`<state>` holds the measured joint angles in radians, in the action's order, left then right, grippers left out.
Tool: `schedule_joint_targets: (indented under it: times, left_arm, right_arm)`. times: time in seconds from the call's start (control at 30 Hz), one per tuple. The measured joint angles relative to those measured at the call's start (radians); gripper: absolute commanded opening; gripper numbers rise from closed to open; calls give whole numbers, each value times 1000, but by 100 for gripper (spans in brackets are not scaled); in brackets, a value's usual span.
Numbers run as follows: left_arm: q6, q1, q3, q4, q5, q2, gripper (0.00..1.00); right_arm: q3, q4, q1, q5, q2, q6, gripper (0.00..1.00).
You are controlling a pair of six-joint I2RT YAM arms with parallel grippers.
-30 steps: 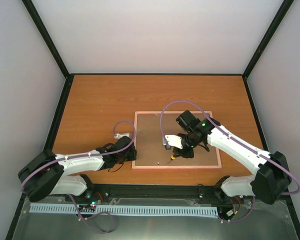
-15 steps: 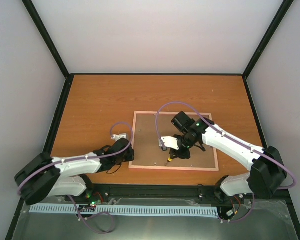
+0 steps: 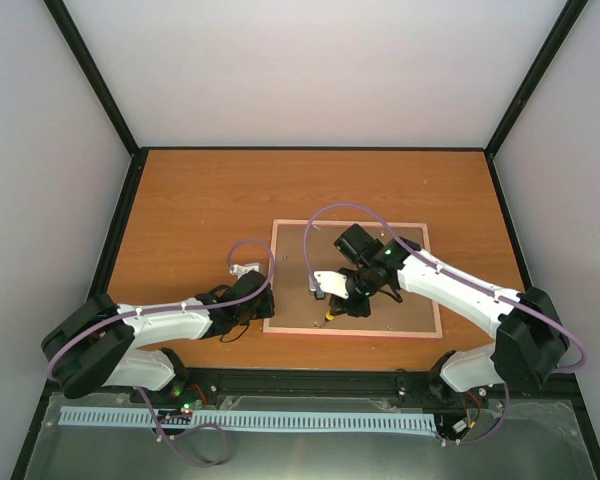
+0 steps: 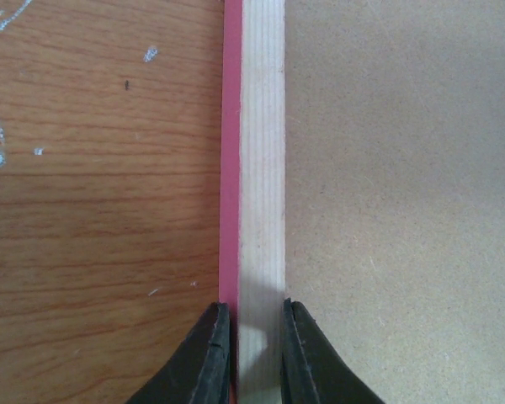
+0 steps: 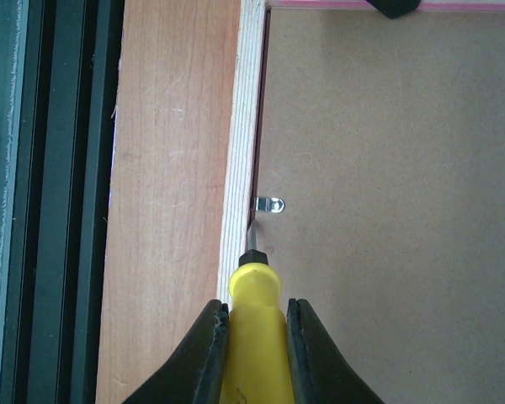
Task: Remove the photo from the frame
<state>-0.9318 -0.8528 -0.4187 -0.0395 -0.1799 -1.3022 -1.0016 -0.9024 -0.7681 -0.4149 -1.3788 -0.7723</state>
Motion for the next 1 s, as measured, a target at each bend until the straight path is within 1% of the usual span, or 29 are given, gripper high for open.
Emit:
schedule_joint_targets:
  times: [0.63,1.0]
  left_arm:
    - [0,0,0,1,0,0,1]
    - [0,0,2,3,0,0,1]
  right_arm:
    - [-10,84,-39,-14,-51,56,3]
    - [-39,66,-53,24,-71,90,3]
